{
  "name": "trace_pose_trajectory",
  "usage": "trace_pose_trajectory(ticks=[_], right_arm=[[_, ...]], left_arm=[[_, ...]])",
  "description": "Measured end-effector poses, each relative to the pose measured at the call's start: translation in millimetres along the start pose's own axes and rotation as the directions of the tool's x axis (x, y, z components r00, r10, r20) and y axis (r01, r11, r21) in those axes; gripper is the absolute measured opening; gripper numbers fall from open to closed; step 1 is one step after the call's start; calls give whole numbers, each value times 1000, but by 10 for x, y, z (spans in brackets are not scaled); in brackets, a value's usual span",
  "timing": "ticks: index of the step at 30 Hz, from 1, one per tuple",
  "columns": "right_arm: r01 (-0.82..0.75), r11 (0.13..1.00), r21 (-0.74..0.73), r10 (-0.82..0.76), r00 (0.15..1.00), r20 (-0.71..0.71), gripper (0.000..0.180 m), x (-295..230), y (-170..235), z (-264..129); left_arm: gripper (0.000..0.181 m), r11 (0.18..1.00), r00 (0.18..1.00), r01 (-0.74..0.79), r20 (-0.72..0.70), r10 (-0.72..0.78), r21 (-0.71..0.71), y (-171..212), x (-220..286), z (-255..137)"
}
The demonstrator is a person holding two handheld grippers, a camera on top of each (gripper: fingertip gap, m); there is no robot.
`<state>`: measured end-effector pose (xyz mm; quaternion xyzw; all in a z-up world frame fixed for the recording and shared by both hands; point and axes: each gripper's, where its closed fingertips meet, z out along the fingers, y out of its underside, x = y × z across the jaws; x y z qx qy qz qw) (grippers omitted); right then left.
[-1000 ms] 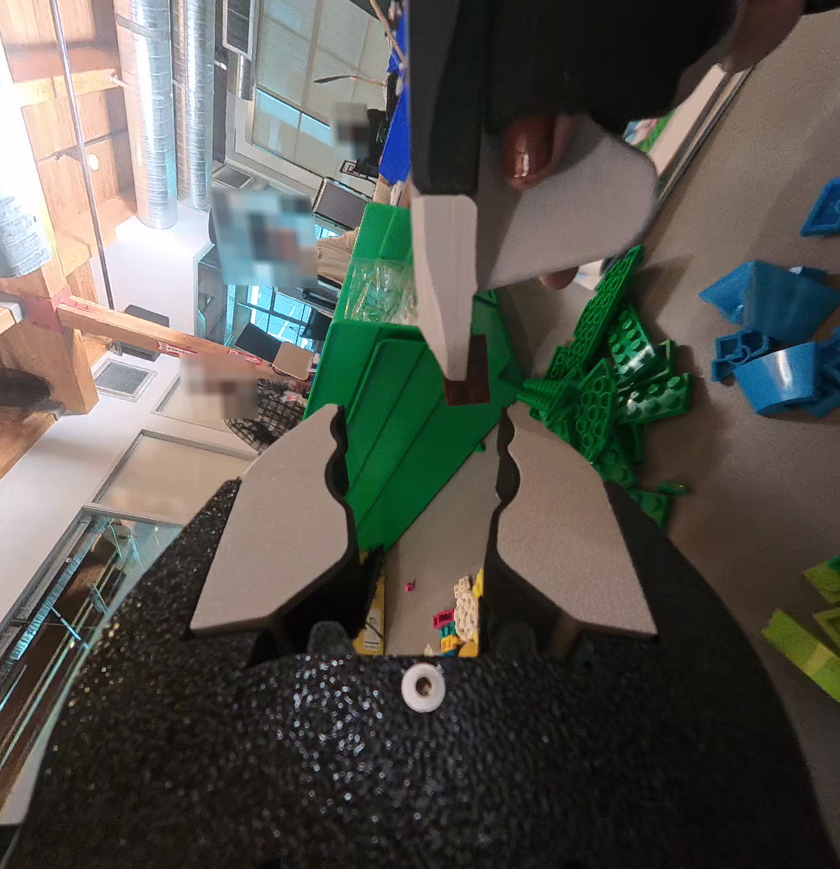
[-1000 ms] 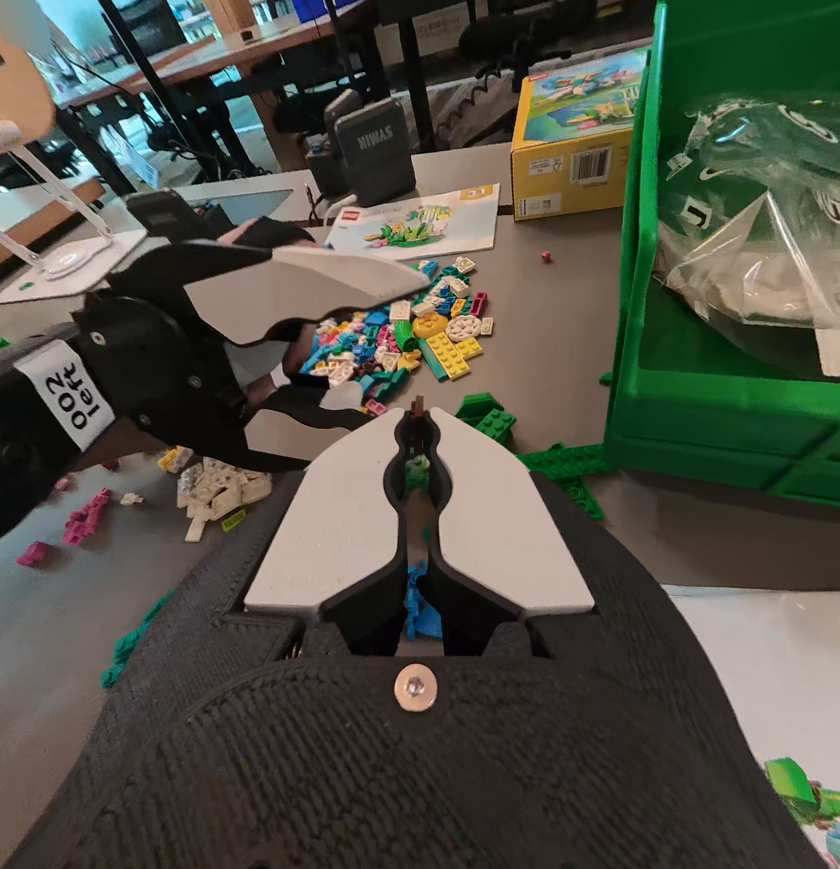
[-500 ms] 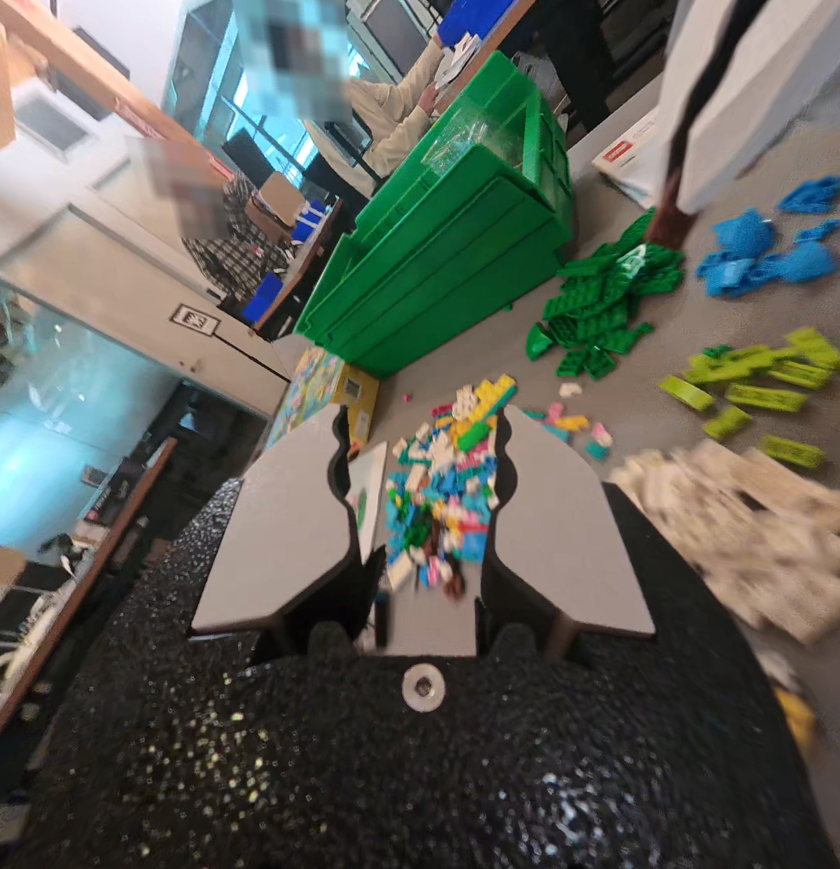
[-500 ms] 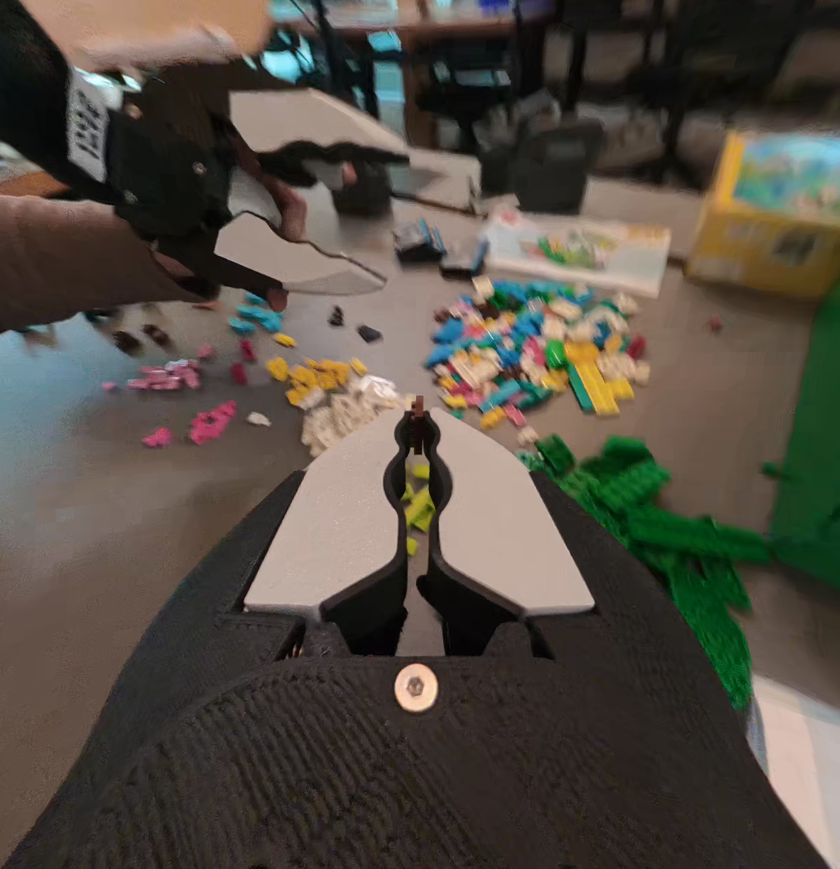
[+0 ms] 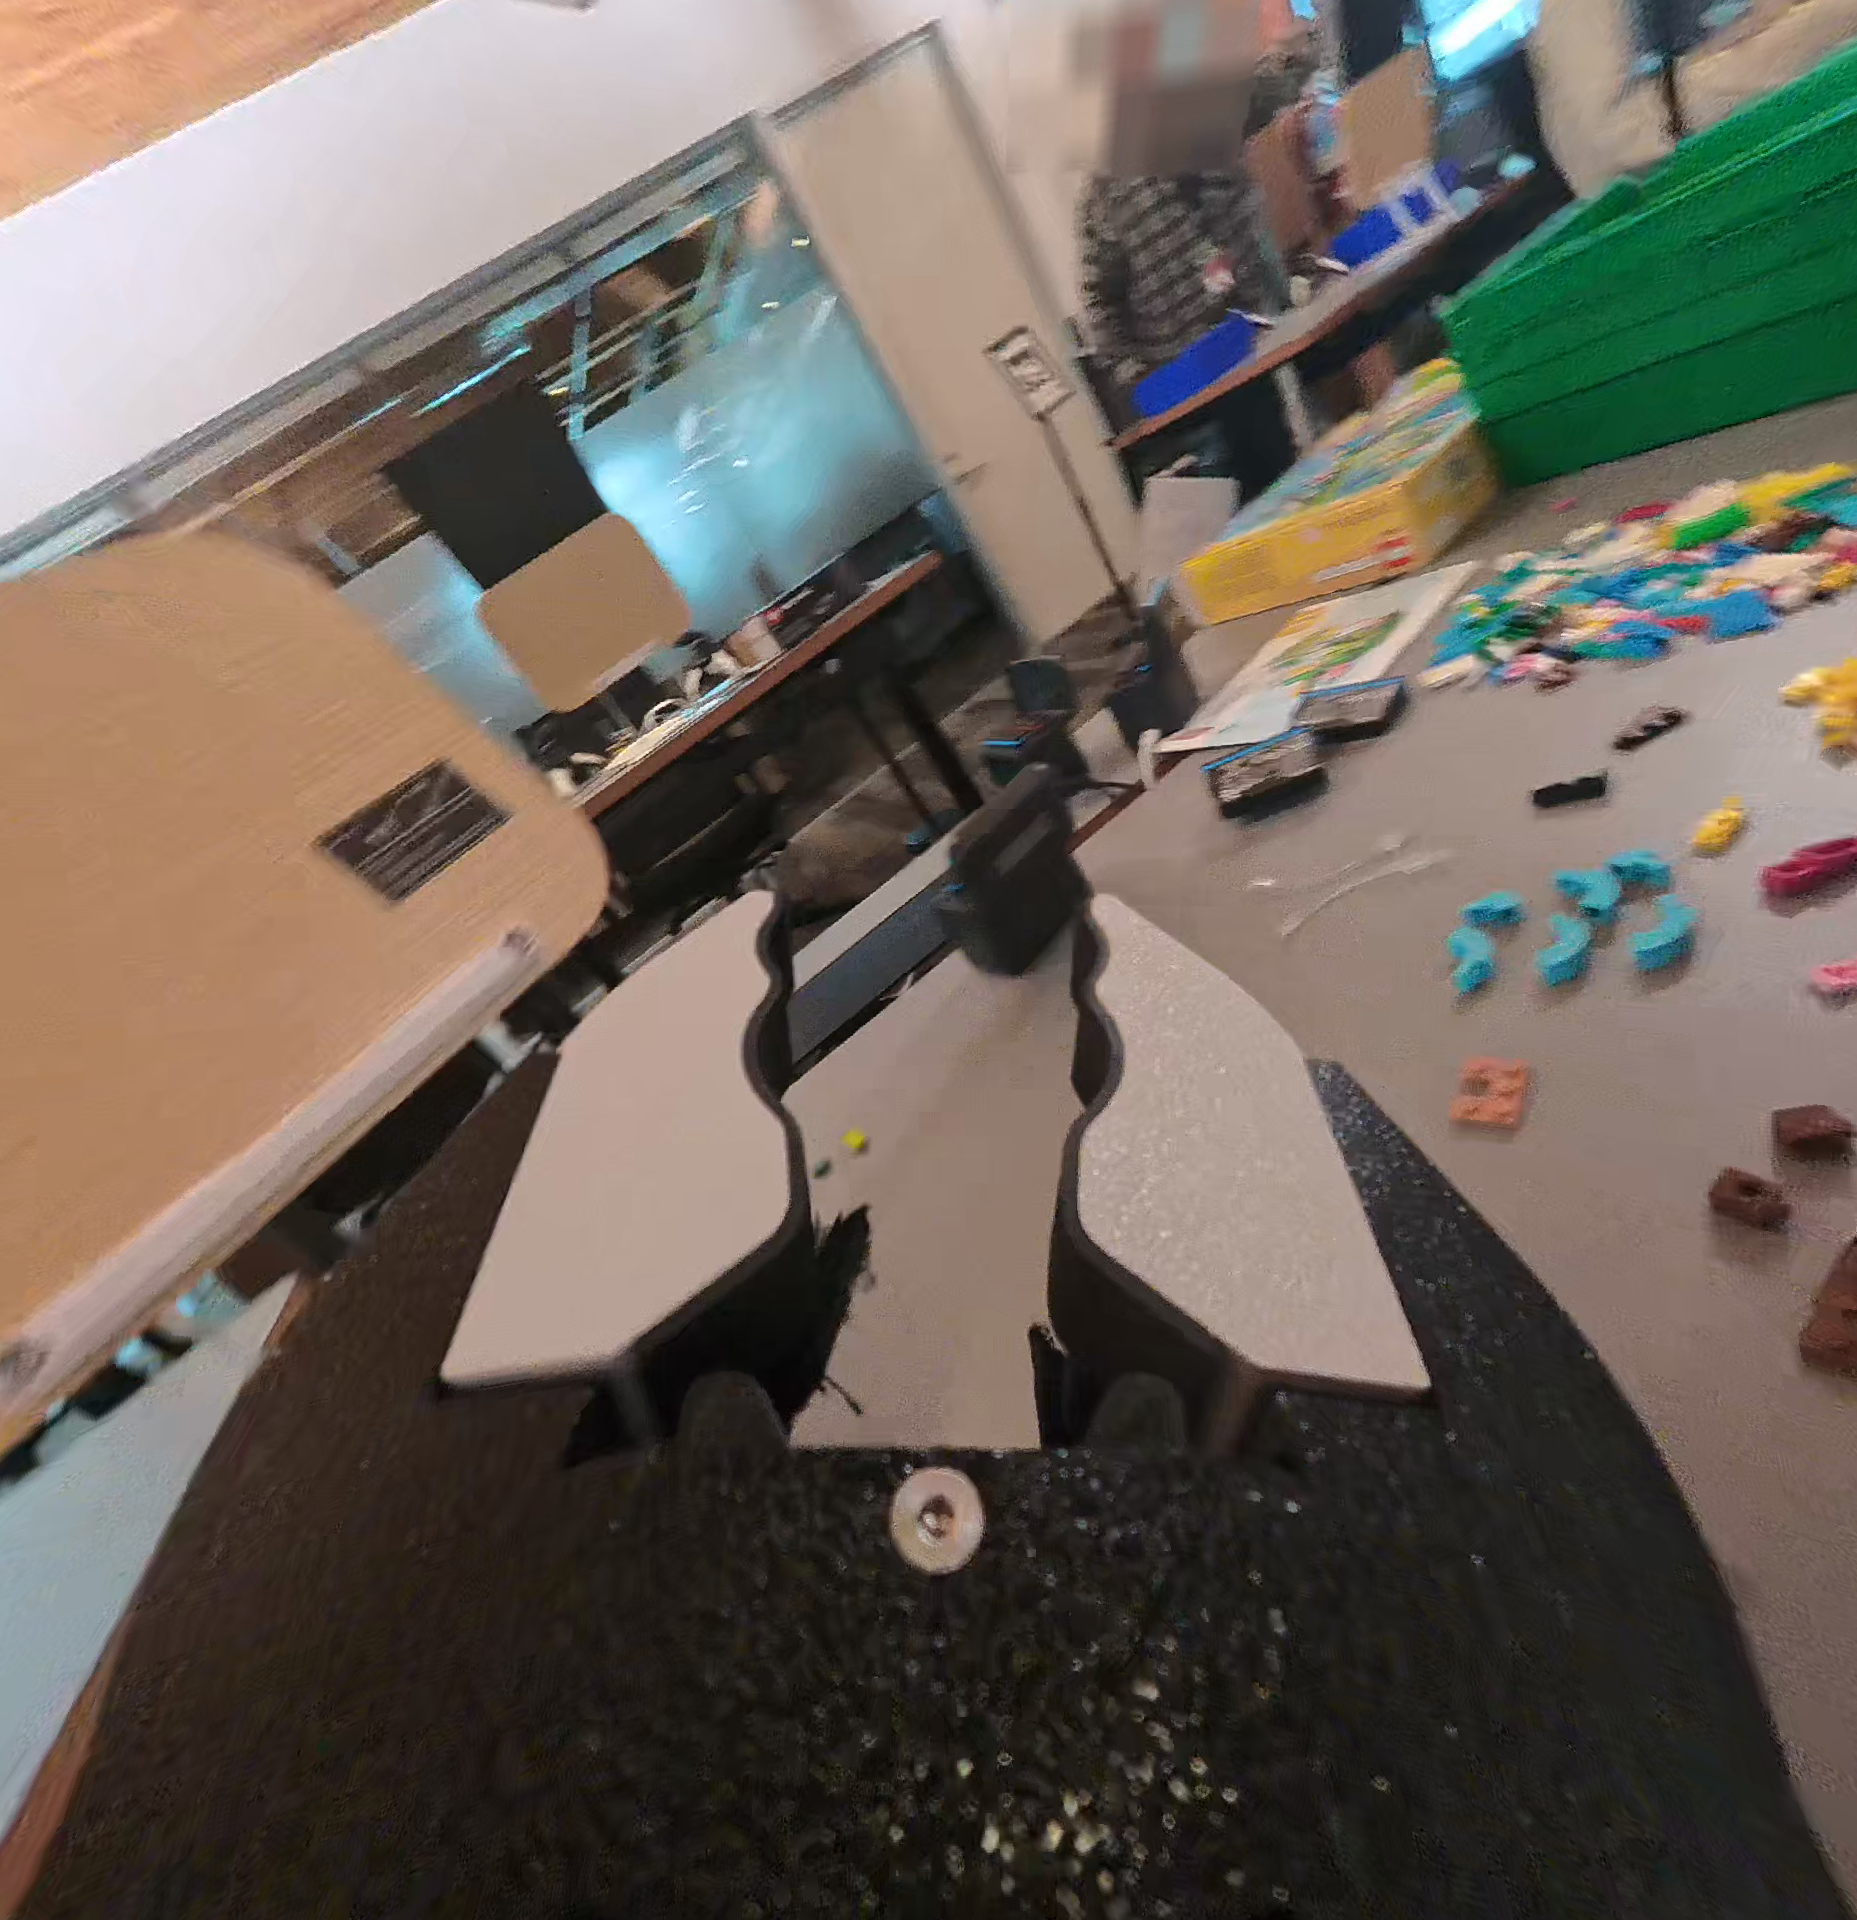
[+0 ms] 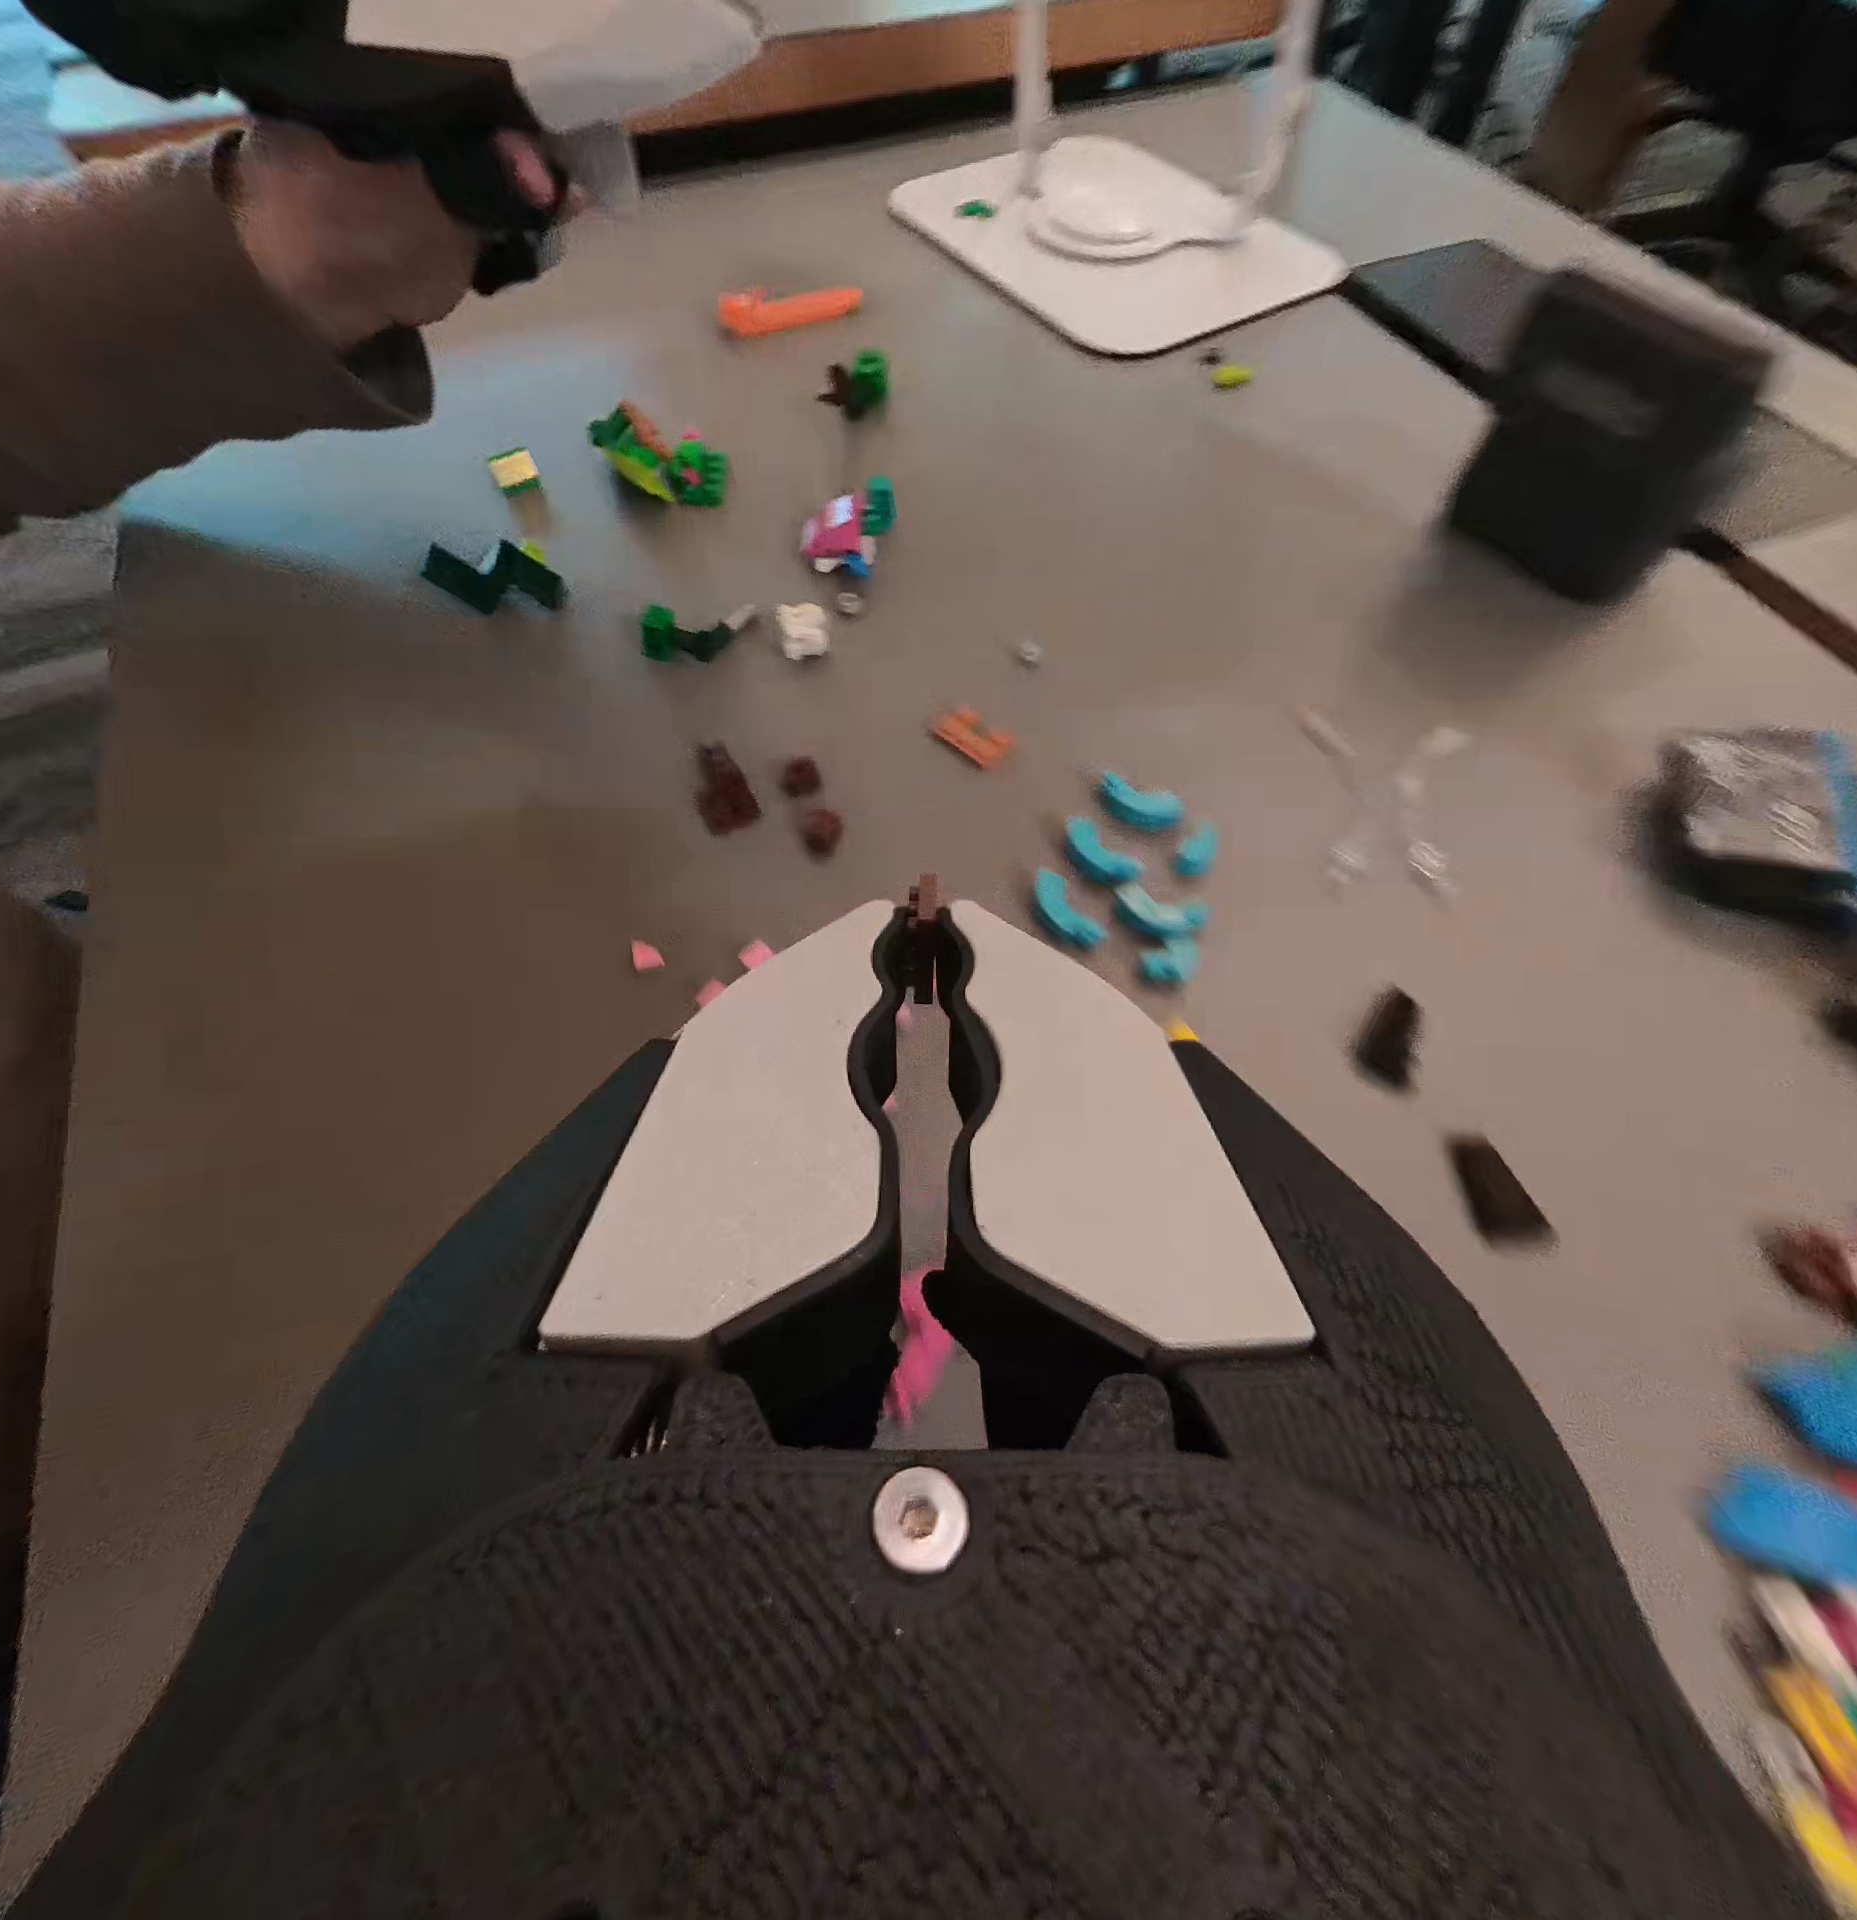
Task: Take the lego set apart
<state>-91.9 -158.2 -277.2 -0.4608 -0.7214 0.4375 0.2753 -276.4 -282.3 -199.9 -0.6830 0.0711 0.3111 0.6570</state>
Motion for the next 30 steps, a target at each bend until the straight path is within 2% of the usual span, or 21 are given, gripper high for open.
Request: trace_pose_trajectory(ticks=[4,7,9,13,17,20,23,26,30], right_arm=[[109,987,-119,-93,987,133,3,-393,-55,745],[202,948,-245,-152,966,209,3,-570,63,1040],[215,939,-268,-160,964,213,3,-599,79,1122],[225,941,-251,-177,964,199,18,-604,43,1141],[234,945,-229,-211,970,118,27,-505,-15,1075],[192,966,-175,-205,977,-56,27,-264,-135,713],[121,985,-121,-153,938,-312,25,210,-75,-32],[-16,994,-106,-44,843,-536,22,719,273,-961],[-328,938,-110,166,705,-689,9,1147,1026,-1906]], left_arm=[[46,986,983,139,106,-148,88,189,-210,-245],[47,983,985,156,58,-162,94,203,-131,-264],[46,986,989,135,47,-140,100,224,-73,-261],[46,987,991,132,-15,-131,88,232,80,-228],[46,990,995,102,-29,-99,95,216,135,-240],[45,992,996,88,-41,-84,89,226,173,-239],[44,991,994,96,-68,-90,89,215,235,-234],[44,992,993,85,-94,-76,92,185,307,-228],[42,994,990,73,-126,-62,87,180,412,-204]])
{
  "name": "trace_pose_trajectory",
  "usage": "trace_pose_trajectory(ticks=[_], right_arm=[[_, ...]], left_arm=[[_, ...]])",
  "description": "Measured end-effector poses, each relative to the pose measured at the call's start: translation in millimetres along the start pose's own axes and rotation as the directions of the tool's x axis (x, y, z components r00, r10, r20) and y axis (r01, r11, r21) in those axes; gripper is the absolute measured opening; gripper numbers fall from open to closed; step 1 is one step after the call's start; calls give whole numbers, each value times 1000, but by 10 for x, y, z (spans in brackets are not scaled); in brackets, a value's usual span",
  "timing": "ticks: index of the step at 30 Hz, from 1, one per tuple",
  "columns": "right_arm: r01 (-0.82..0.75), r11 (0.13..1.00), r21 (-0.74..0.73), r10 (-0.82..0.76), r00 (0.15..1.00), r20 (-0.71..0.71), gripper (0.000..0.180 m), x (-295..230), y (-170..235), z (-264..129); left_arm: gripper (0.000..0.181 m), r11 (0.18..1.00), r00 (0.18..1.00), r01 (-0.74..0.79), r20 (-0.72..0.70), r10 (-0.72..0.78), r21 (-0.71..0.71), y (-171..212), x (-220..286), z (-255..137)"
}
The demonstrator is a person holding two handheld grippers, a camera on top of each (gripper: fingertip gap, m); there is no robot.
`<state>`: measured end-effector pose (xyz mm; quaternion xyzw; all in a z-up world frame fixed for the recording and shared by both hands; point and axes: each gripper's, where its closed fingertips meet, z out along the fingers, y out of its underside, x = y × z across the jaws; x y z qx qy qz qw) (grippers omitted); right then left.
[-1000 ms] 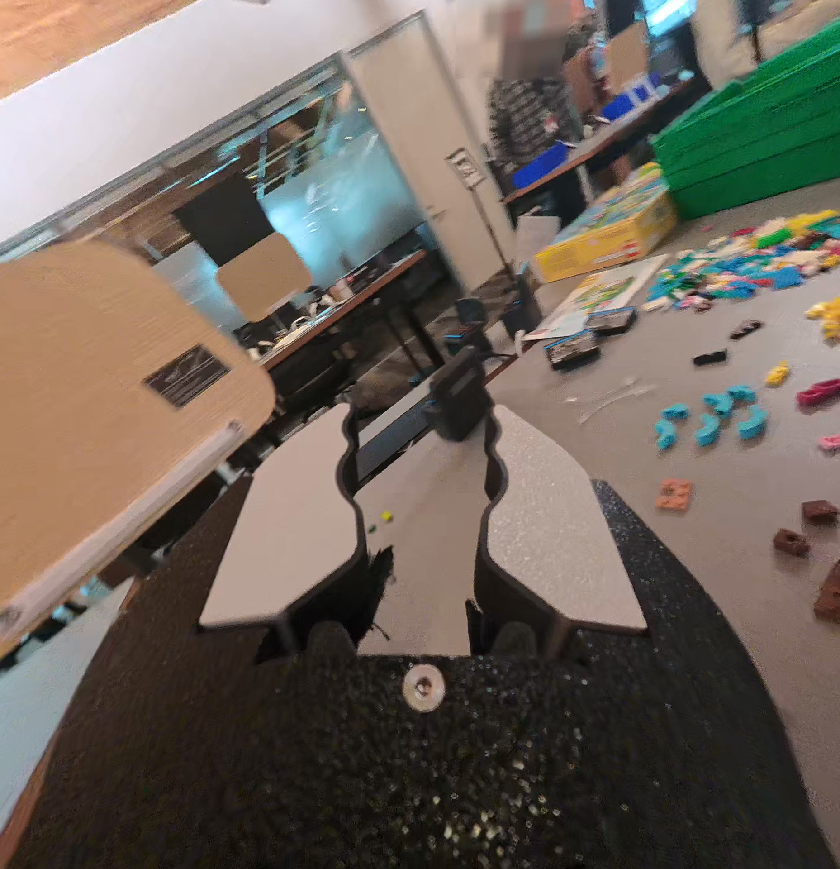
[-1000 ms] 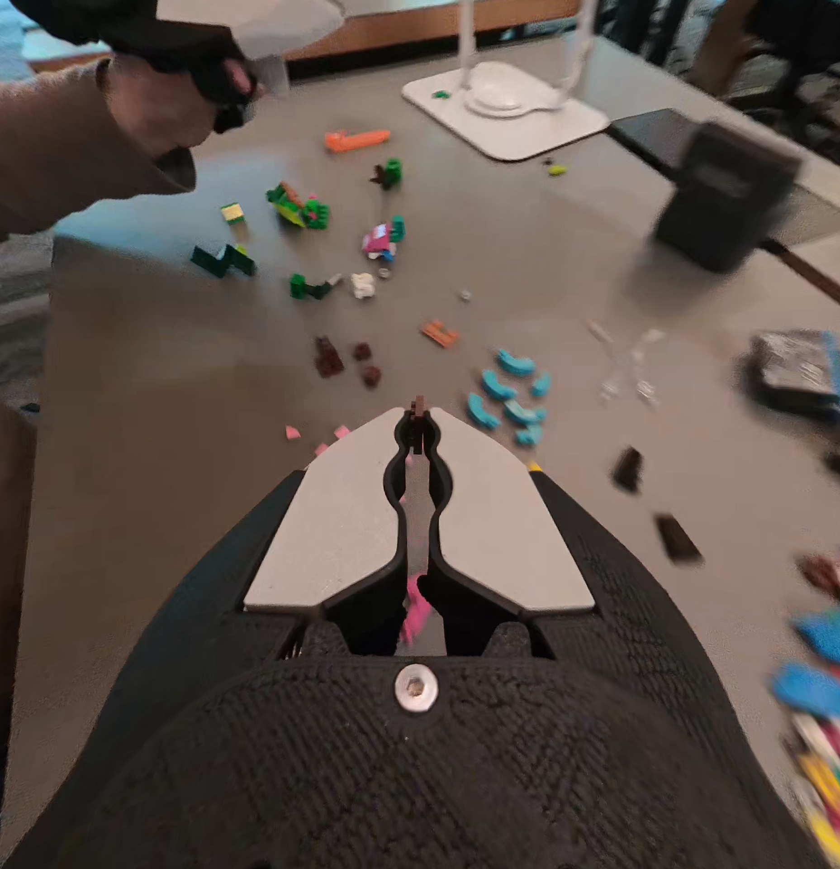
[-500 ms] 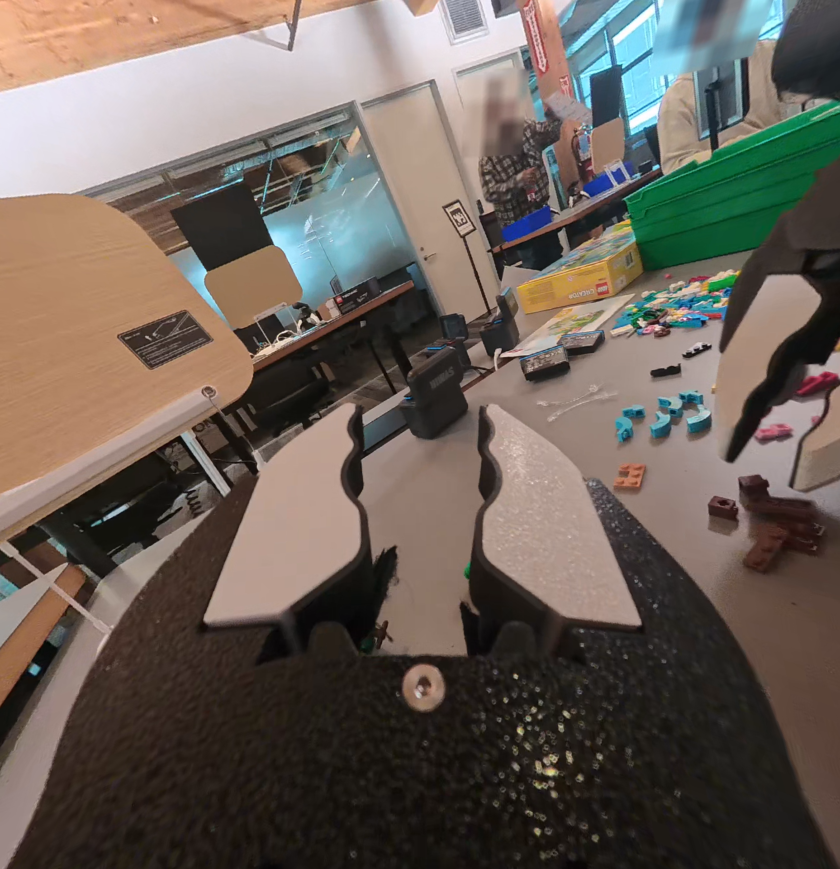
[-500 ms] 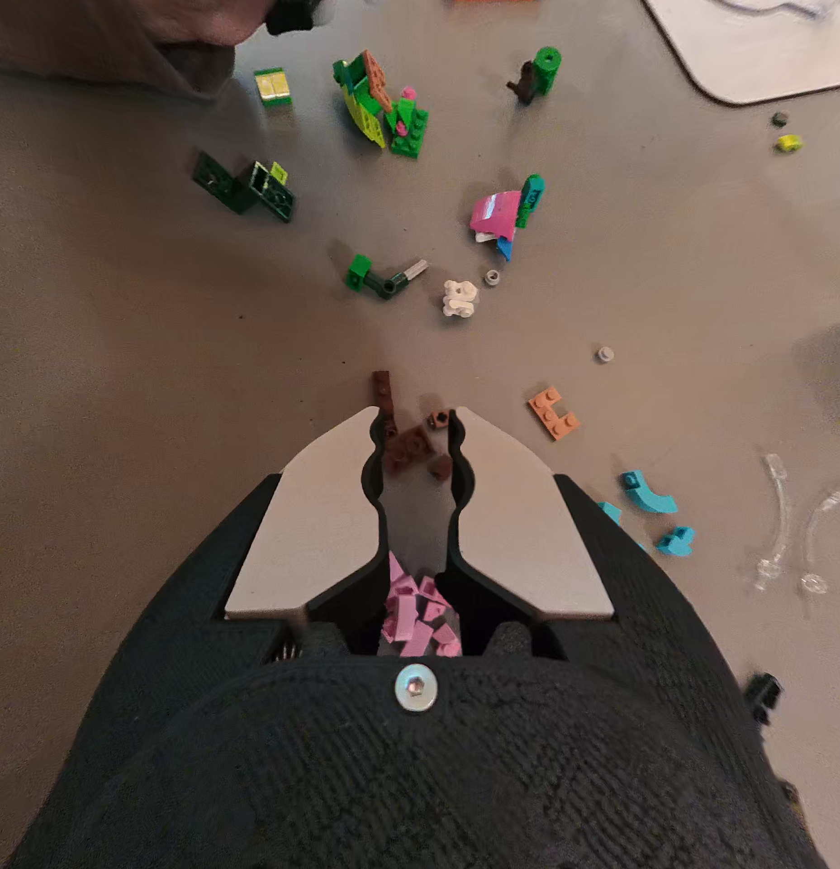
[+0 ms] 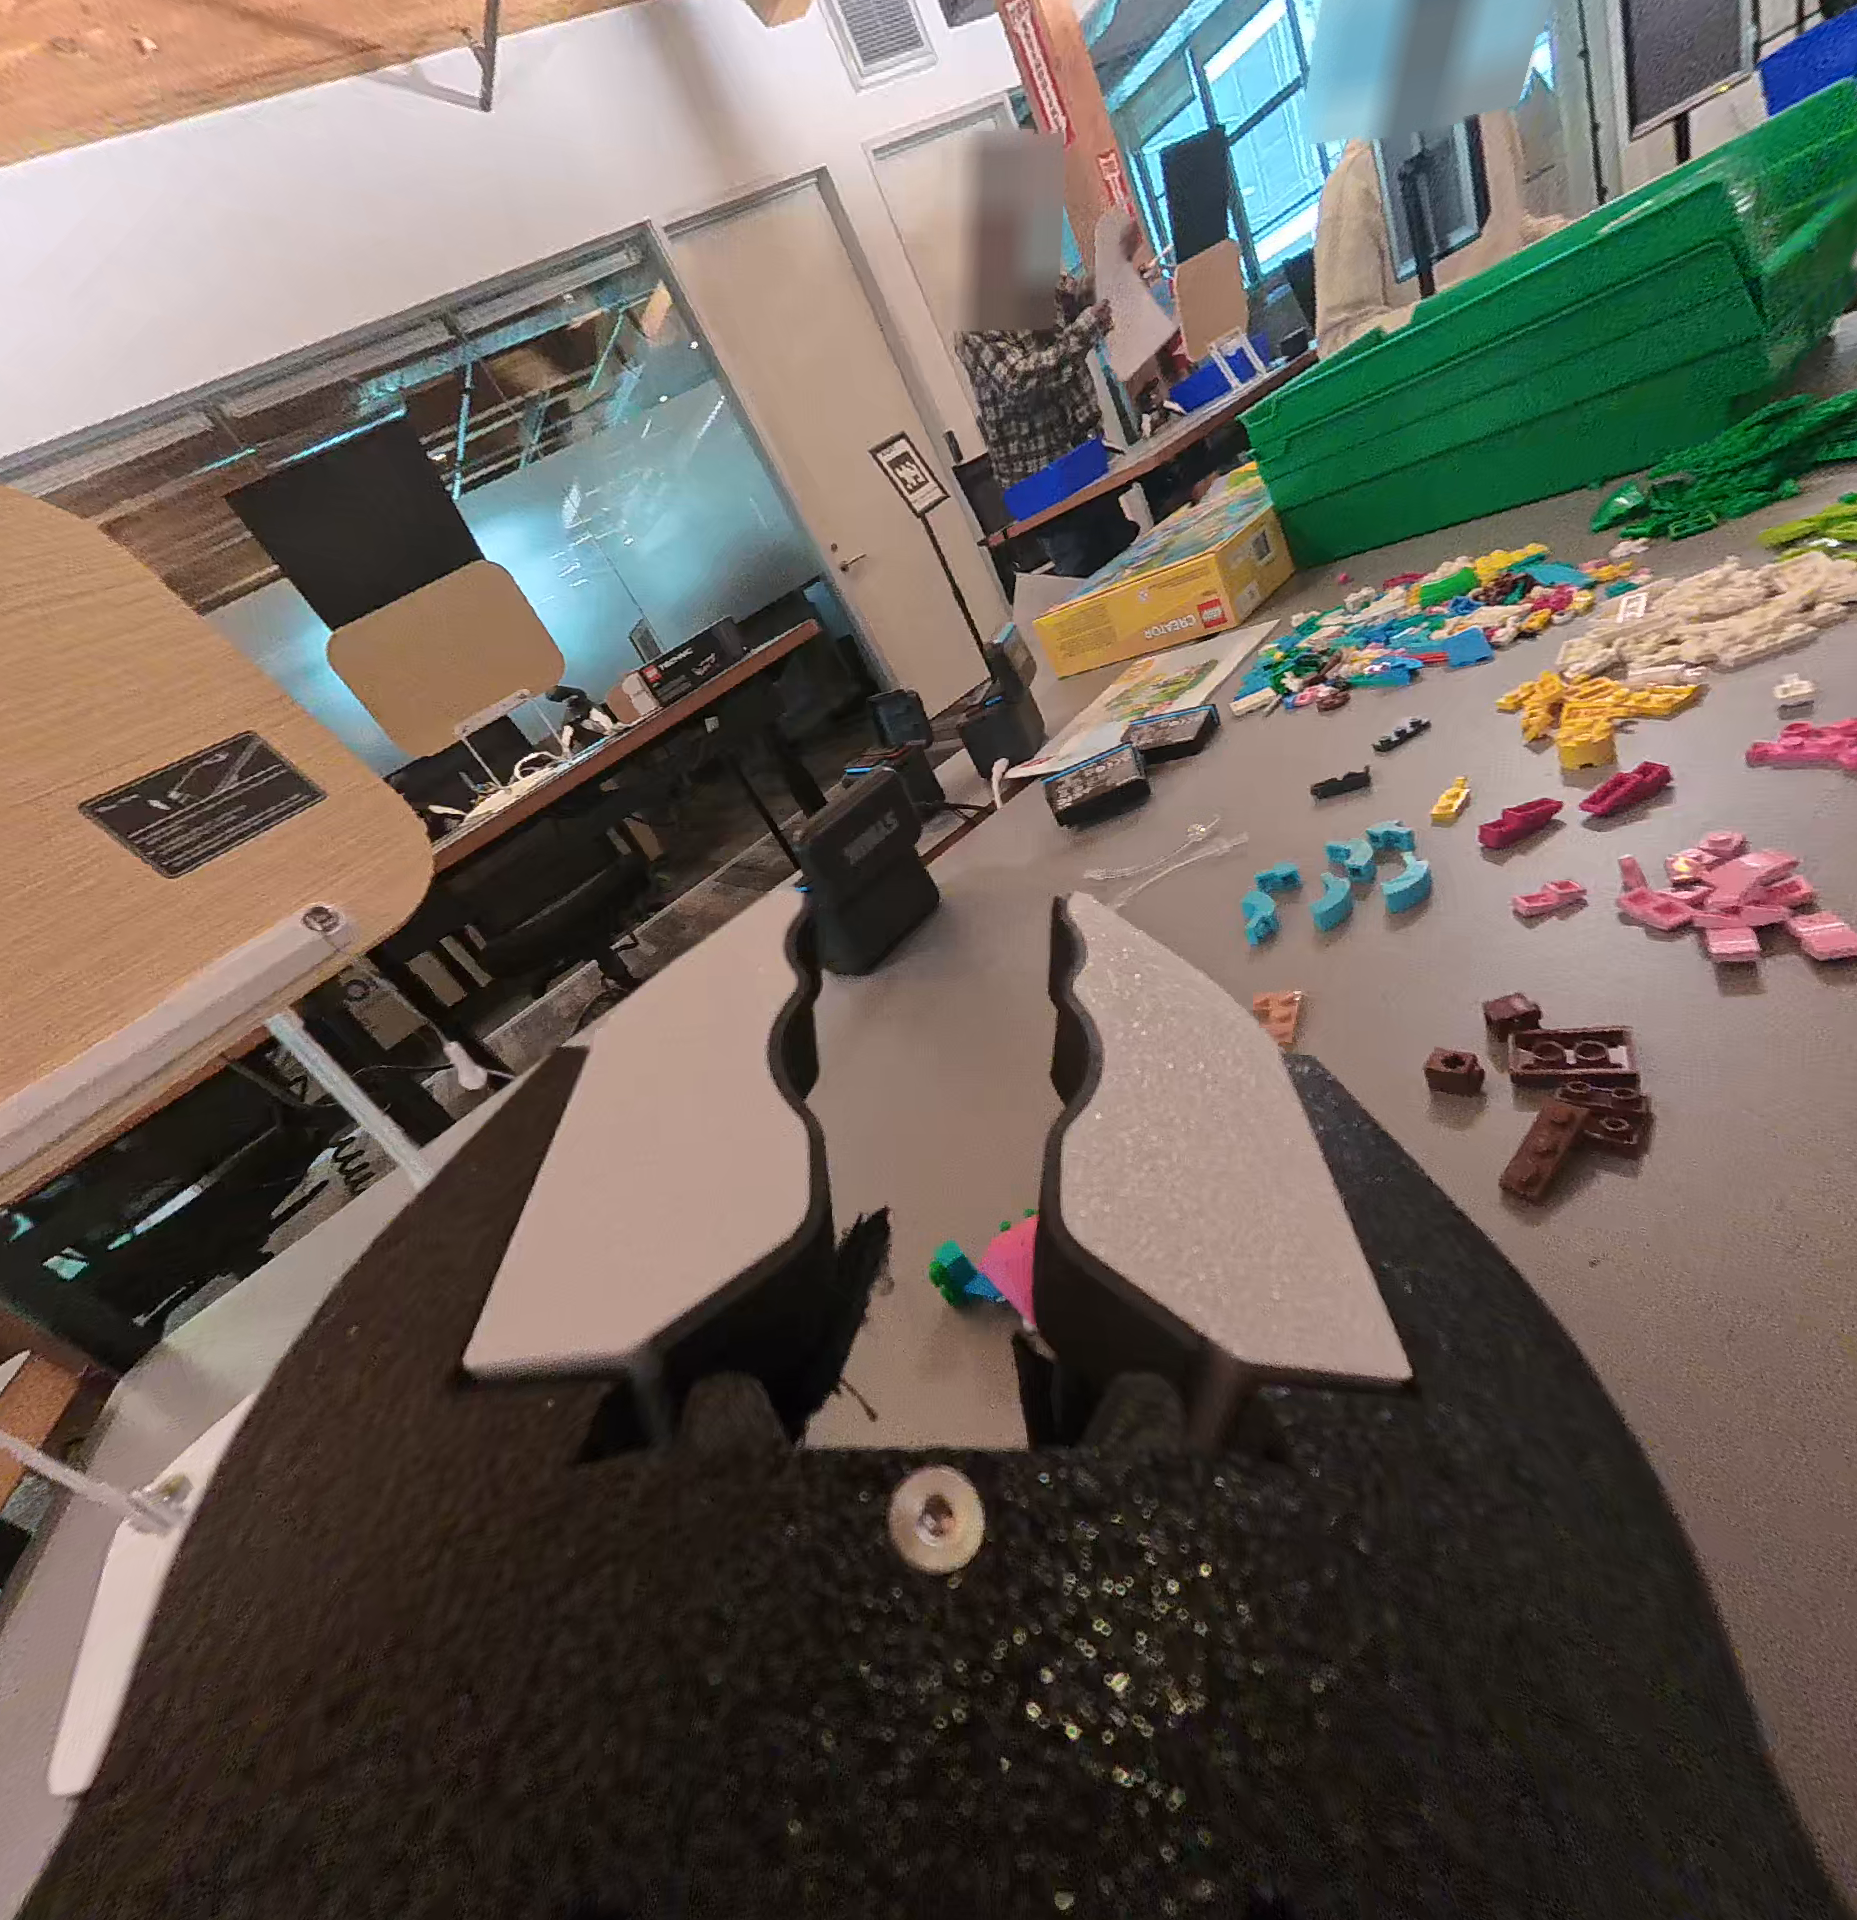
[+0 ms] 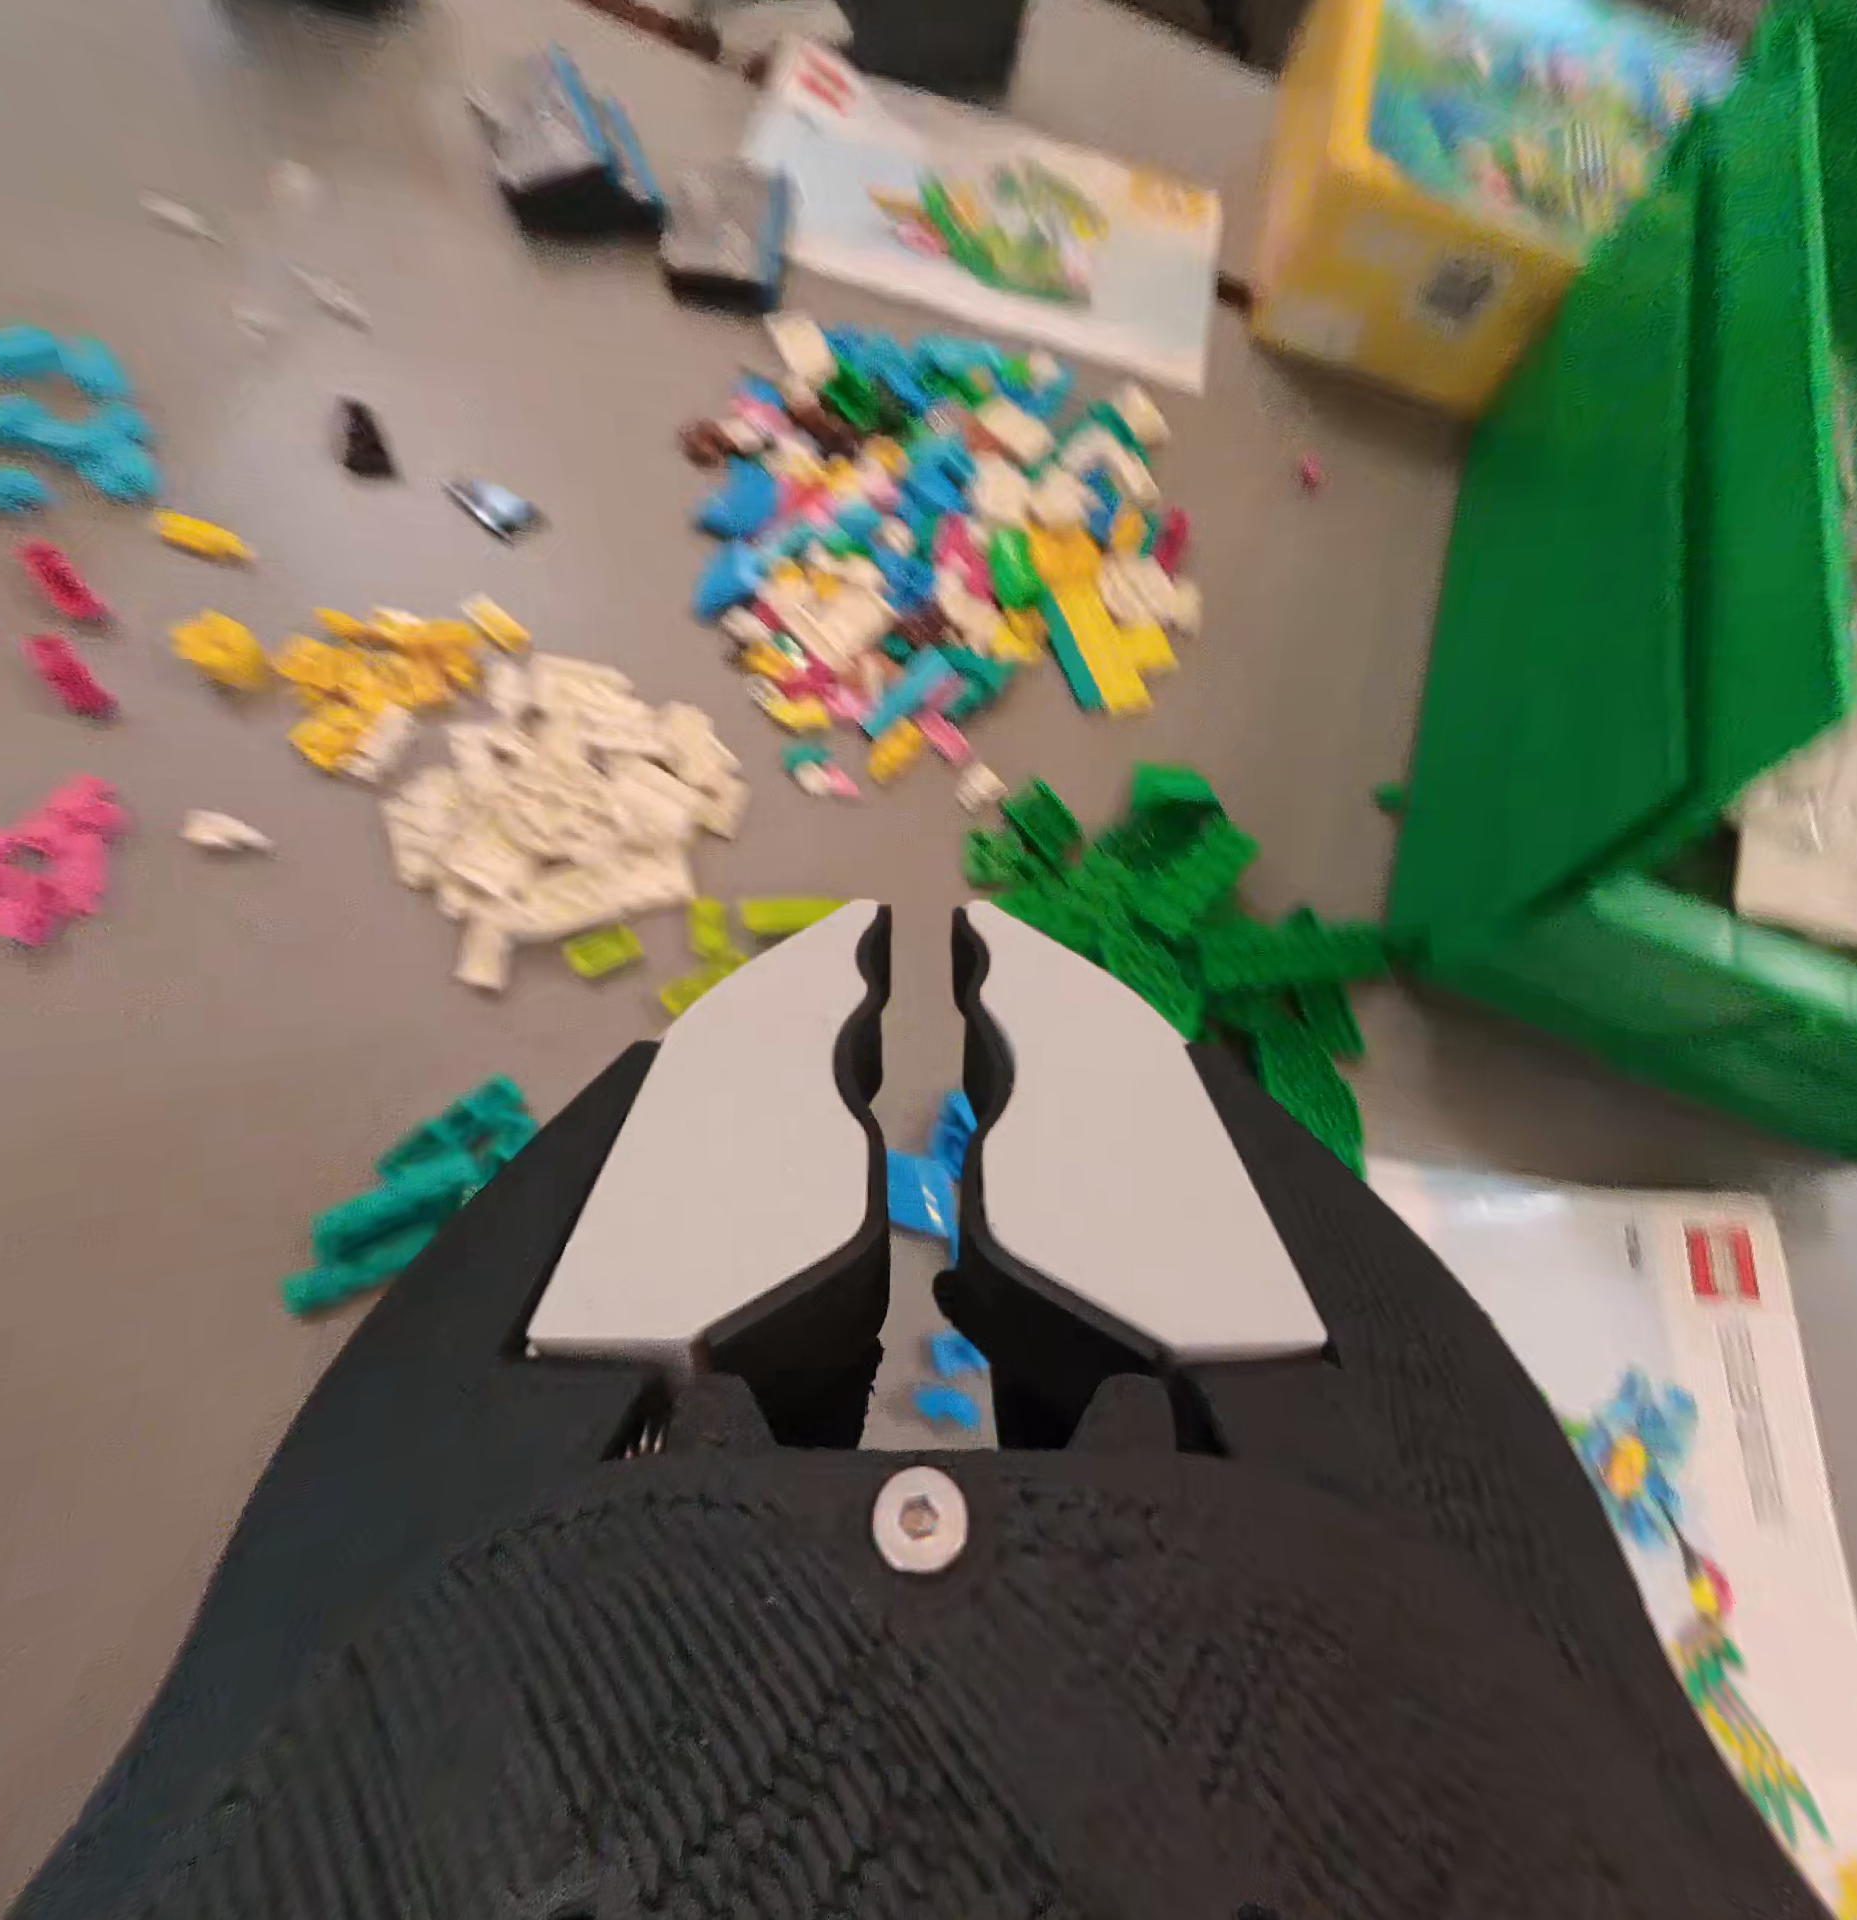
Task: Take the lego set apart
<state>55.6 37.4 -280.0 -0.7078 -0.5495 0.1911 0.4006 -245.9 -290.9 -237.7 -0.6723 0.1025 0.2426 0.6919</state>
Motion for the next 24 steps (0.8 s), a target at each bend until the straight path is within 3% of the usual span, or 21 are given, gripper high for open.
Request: trace_pose_trajectory(ticks=[3,9,19,24], right_arm=[[-41,993,-110,45,998,35,7,284,354,56],[133,960,-247,-104,986,128,11,268,621,350],[275,926,-257,-201,939,280,13,-86,619,423],[252,939,-236,-173,936,307,13,-133,572,472]], left_arm=[[41,1000,1000,-8,-26,7,-17,41,72,29],[38,998,998,-49,-44,47,-31,81,138,46],[35,998,996,-55,-65,53,-43,129,165,55],[34,997,995,-63,-83,60,-41,125,210,53]])
